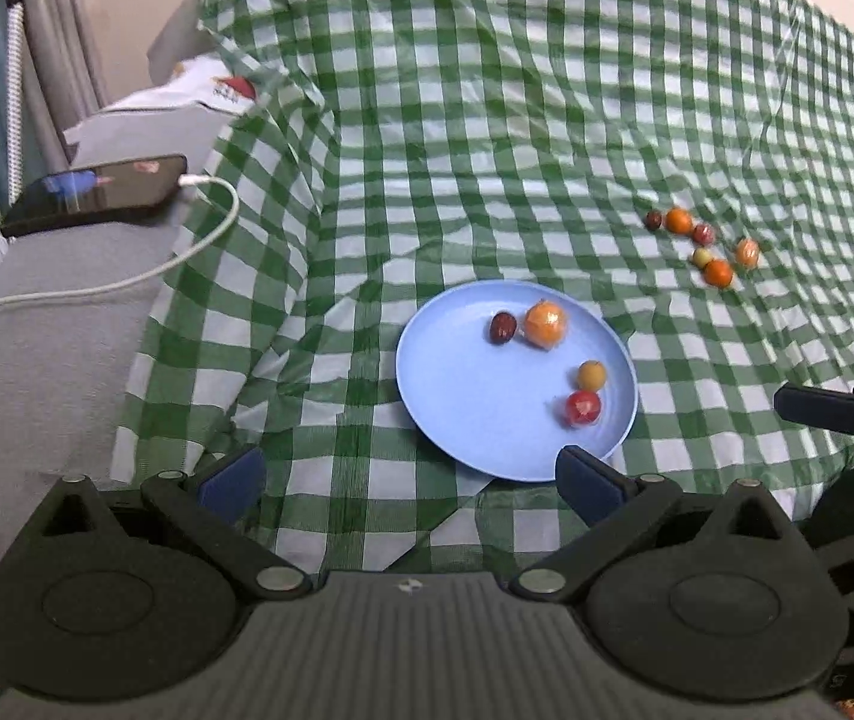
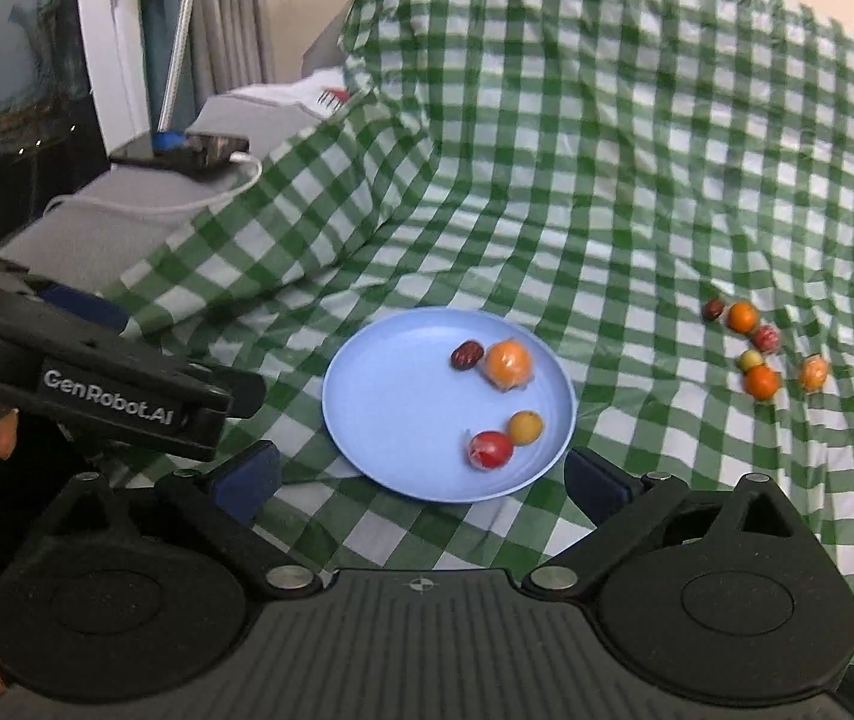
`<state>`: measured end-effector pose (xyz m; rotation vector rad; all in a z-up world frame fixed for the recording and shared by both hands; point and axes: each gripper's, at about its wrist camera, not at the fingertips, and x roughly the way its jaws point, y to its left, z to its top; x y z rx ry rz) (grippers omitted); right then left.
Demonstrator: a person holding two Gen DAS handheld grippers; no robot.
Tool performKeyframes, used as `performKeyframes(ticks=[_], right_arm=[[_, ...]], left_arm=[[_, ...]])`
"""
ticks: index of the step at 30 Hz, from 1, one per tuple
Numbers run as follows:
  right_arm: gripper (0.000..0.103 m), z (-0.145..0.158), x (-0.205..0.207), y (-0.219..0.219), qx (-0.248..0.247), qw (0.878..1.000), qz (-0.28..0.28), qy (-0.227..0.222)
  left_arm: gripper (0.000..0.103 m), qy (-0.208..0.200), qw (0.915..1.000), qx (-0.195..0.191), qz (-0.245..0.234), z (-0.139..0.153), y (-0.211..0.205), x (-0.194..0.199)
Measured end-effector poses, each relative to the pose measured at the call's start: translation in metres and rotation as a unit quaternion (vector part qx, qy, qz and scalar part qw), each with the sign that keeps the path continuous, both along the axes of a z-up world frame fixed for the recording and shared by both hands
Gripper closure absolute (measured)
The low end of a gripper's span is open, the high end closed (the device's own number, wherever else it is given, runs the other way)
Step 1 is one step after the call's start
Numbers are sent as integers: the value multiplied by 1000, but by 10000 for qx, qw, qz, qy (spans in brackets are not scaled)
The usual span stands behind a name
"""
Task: Organize fruits
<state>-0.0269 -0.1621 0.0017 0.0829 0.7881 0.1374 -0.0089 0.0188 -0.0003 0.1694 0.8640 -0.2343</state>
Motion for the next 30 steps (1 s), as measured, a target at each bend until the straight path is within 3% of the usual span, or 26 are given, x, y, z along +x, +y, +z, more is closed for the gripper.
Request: performKeyframes(ticks=[14, 30], right_arm=[[3, 21, -34, 6, -111, 9991, -104, -403], [2, 27, -42, 13, -169, 9986, -81, -503]], left_arm=[[0, -444, 9989, -127, -43, 26, 0, -35], [0, -549, 9983, -174, -67, 33, 2, -42]])
